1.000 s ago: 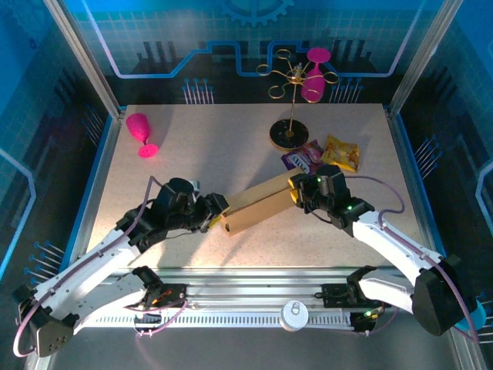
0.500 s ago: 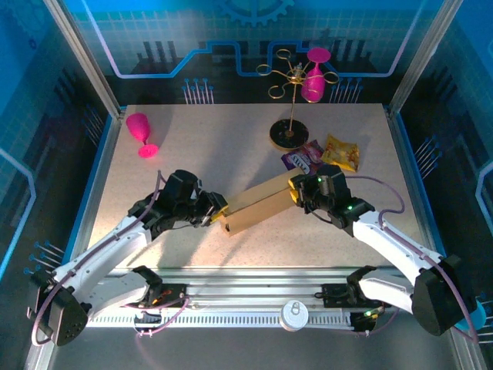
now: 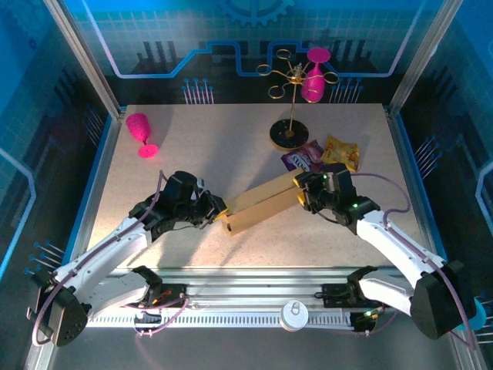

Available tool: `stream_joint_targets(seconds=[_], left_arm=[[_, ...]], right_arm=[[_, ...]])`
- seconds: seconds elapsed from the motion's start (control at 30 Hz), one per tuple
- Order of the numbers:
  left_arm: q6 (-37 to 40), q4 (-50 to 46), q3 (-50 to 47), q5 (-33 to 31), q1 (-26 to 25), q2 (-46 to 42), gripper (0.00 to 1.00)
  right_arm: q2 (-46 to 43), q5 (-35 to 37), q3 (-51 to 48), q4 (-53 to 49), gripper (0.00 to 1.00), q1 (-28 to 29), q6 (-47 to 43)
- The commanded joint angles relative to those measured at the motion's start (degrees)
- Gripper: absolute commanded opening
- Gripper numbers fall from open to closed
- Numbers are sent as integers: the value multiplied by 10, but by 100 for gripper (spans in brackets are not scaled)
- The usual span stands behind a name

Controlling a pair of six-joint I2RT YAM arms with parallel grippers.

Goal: Fold the paper box

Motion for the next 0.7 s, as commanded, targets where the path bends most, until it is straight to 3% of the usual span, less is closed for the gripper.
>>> stream_joint_targets(seconds=[0.0,0.23,0.5,0.67], left_arm=[[26,-76,-19,-1,1,12,14],[36,-93,-15,-4,0,7,20],[42,-103,-11,-8,-3,8,24],[58,-135,2,-22,-13,24,19]], right_arm=[[-19,-1,28,-73,57,-40,-55],[-7,-62,35,-68,56,-123,-112],[11,-84,33,-44,53,-116,-106],[26,-88,43,-42,51,-107,-105]])
